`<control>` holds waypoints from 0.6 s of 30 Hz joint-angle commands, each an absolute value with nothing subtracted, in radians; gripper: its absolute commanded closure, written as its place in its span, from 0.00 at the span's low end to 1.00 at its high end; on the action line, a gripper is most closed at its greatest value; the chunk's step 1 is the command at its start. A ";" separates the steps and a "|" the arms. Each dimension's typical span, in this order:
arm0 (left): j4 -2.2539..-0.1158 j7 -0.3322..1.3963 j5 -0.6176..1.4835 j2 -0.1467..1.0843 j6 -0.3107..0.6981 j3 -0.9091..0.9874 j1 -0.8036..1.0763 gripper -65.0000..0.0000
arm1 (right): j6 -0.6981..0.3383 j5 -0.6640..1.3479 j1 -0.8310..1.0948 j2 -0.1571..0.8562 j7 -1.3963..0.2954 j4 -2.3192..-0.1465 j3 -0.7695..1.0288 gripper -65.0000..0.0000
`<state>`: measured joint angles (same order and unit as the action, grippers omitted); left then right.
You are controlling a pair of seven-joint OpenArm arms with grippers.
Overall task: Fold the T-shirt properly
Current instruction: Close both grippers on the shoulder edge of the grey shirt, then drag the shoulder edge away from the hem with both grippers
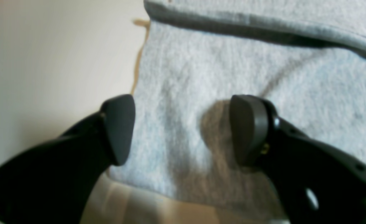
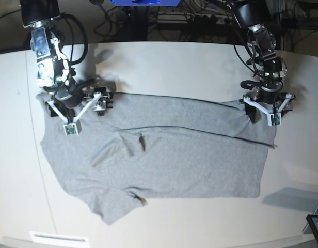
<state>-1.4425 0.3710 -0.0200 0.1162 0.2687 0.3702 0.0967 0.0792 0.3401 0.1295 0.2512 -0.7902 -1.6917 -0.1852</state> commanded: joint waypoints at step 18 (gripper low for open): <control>-1.500 0.334 -0.038 0.199 0.266 0.383 0.334 0.31 | 0.082 0.349 0.308 0.268 -0.774 -1.725 -0.180 0.16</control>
<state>-1.5043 0.2501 0.0067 0.1913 0.2684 0.3794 0.3161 0.0757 0.3141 0.2794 0.2615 -0.6510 -1.7367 -0.1806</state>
